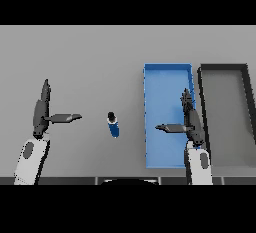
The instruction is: Pick up the blue pipe and place it into the blue bin.
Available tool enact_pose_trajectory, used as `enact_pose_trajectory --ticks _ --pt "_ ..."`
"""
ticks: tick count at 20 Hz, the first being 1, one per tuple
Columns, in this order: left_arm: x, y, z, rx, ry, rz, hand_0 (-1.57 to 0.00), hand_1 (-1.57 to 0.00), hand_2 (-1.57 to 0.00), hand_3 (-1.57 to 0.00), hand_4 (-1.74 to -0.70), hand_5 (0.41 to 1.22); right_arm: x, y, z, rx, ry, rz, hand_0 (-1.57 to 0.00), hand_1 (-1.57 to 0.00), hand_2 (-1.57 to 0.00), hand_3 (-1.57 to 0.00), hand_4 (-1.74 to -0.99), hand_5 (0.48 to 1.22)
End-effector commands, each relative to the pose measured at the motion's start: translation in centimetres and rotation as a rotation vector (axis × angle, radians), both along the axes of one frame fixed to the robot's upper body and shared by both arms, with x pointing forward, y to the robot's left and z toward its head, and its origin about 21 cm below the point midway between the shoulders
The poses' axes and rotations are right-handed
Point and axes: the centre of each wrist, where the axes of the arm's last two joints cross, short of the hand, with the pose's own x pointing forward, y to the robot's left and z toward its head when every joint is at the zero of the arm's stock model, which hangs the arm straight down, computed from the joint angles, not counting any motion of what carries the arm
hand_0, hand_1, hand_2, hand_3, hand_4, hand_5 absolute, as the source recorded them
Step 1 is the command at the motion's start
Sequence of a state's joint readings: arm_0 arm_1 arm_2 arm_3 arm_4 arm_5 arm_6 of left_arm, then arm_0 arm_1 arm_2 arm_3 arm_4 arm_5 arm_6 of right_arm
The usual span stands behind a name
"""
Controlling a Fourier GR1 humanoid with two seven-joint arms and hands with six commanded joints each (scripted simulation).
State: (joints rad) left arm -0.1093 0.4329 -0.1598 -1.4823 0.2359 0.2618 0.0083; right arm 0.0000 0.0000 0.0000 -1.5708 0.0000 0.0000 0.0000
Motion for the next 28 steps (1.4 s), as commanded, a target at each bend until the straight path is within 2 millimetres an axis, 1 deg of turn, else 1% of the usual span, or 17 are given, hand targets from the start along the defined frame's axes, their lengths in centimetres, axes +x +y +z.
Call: enact_pose_trajectory --ticks 1,6,7,9,10,11,13,14,16,17,19,22,23,24,25,26,28 --pt "0.0 -0.1 0.0 0.000 -0.005 -0.001 0.00 0.00 0.00 0.00 -0.97 0.594 0.0 -0.1 0.0 0.000 0.000 -0.001 0.00 0.00 0.00 0.00 -1.210 0.594" --pt "0.2 -0.5 -0.1 0.002 -0.003 -0.002 0.00 0.00 0.00 0.00 -0.97 0.594 0.1 -0.7 -0.1 0.001 0.000 -0.002 0.00 0.00 0.00 0.00 -1.210 0.594" --pt "0.0 0.4 0.4 0.078 -0.003 -0.157 0.00 0.00 0.00 0.00 -0.97 0.594 -0.3 -1.7 0.7 -0.149 -0.063 0.058 0.00 0.00 0.00 0.00 -1.210 0.594" --pt "-0.2 2.5 0.9 0.147 0.013 -0.301 0.00 0.00 0.00 0.00 -0.97 0.596 -1.1 -2.1 1.2 -0.294 -0.114 0.125 0.00 0.00 0.00 0.00 -1.198 0.589" --pt "-0.3 2.6 0.9 0.162 0.021 -0.336 0.00 0.00 0.00 0.00 -0.97 0.596 -1.2 -2.3 1.3 -0.321 -0.111 0.138 0.00 0.00 0.00 0.00 -1.195 0.588" --pt "-0.3 2.4 1.1 0.169 0.018 -0.366 0.00 0.00 0.00 0.00 -0.97 0.596 -1.5 -1.8 1.2 -0.333 -0.109 0.153 0.00 0.00 0.00 0.00 -1.192 0.587" --pt "-0.3 2.6 1.2 0.179 0.023 -0.398 0.00 0.00 0.00 0.00 -0.97 0.598 -1.4 -1.7 1.6 -0.351 -0.108 0.160 0.00 0.00 0.00 0.00 -1.191 0.587" --pt "-0.6 2.7 1.1 0.178 0.014 -0.422 0.00 0.00 0.00 0.00 -0.97 0.593 -1.5 -2.3 1.8 -0.357 -0.107 0.158 0.00 0.00 0.00 0.00 -1.187 0.585" --pt "-1.1 2.0 1.5 0.168 0.004 -0.493 0.00 0.00 0.00 0.00 -0.97 0.586 -1.8 -2.0 2.0 -0.361 -0.107 0.168 0.00 0.00 0.00 0.00 -1.181 0.580" --pt "-1.8 2.1 1.6 0.165 0.013 -0.535 0.00 0.00 0.00 0.00 -0.98 0.583 -1.5 -1.9 2.0 -0.347 -0.093 0.165 0.00 0.00 0.00 0.00 -1.187 0.579" --pt "-2.8 1.3 2.3 0.175 0.025 -0.622 0.00 0.00 0.00 0.00 -0.99 0.566 -1.3 -1.9 2.2 -0.345 -0.093 0.161 0.00 0.00 0.00 0.00 -1.200 0.580" --pt "-3.8 -1.3 2.4 0.217 0.127 -0.701 0.00 0.00 0.00 0.00 -1.02 0.512 -1.4 -1.8 2.1 -0.326 -0.108 0.176 0.00 0.00 0.00 0.00 -1.225 0.580" --pt "-4.0 -1.6 2.2 0.227 0.155 -0.721 0.00 0.00 0.00 0.00 -1.03 0.496 -1.7 -1.7 2.2 -0.319 -0.117 0.171 0.00 0.00 0.00 0.00 -1.229 0.576" --pt "-4.3 -2.5 2.0 0.236 0.171 -0.750 0.00 0.00 0.00 0.00 -1.05 0.483 -1.4 -1.6 2.1 -0.316 -0.095 0.164 0.00 0.00 0.00 0.00 -1.228 0.573" --pt "-4.4 -2.8 1.9 0.239 0.175 -0.765 0.00 0.00 0.00 0.00 -1.06 0.474 -1.5 -1.9 2.1 -0.322 -0.093 0.162 0.00 0.00 0.00 0.00 -1.223 0.572" --pt "-4.3 -4.1 1.6 0.244 0.171 -0.795 0.00 0.00 0.00 0.00 -1.08 0.472 -1.3 -1.9 2.1 -0.326 -0.103 0.164 0.00 0.00 0.00 0.00 -1.219 0.572" --pt "-4.8 -5.3 0.8 0.247 0.172 -0.840 0.00 0.00 0.00 0.00 -1.10 0.466 -1.5 -2.0 2.0 -0.332 -0.100 0.166 0.00 0.00 0.00 0.00 -1.213 0.571"
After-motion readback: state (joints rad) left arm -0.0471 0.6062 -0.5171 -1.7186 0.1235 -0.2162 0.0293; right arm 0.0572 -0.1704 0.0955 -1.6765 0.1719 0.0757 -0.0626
